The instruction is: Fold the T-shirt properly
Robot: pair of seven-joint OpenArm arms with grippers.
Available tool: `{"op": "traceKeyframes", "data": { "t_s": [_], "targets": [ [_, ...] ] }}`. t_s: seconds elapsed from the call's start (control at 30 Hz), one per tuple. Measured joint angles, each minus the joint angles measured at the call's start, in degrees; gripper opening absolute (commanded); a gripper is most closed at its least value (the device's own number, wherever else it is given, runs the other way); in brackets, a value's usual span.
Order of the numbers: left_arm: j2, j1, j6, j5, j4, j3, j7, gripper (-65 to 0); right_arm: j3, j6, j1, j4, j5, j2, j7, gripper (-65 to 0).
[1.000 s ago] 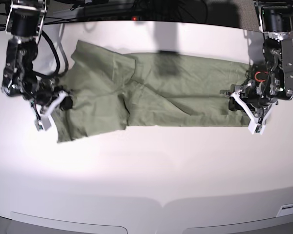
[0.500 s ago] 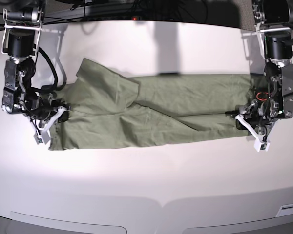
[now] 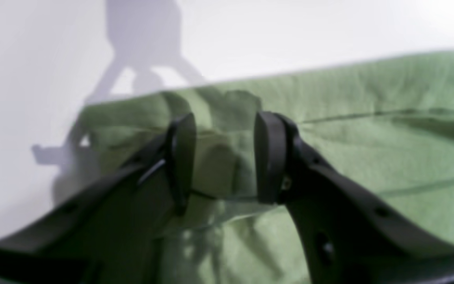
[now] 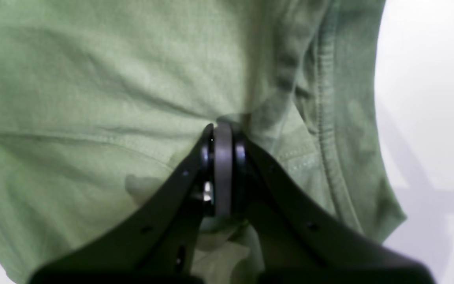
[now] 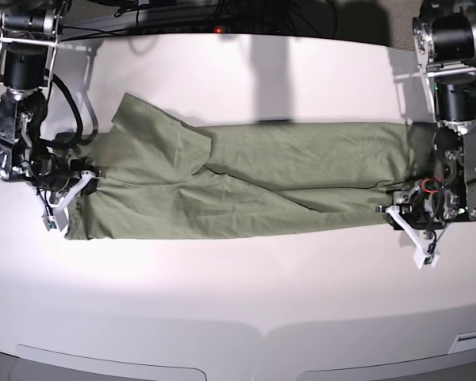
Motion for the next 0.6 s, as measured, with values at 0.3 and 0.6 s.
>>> {"op": "traceKeyframes", "data": {
  "t_s": [0.3, 0.6],
  "targets": [
    [-2.97, -0.04, -4.24, 3.41, 0.59, 0.02, 0.39, -41.6, 0.02, -0.11, -0.11, 0.28, 0.44, 0.2, -0.55, -52.7],
    [-4.11, 0.68, -7.32, -4.76, 0.7, 0.11, 1.2, -41.6, 0.02, -0.17, -0.13, 0.28, 1.81, 0.2, -1.16, -51.3]
  ]
}}
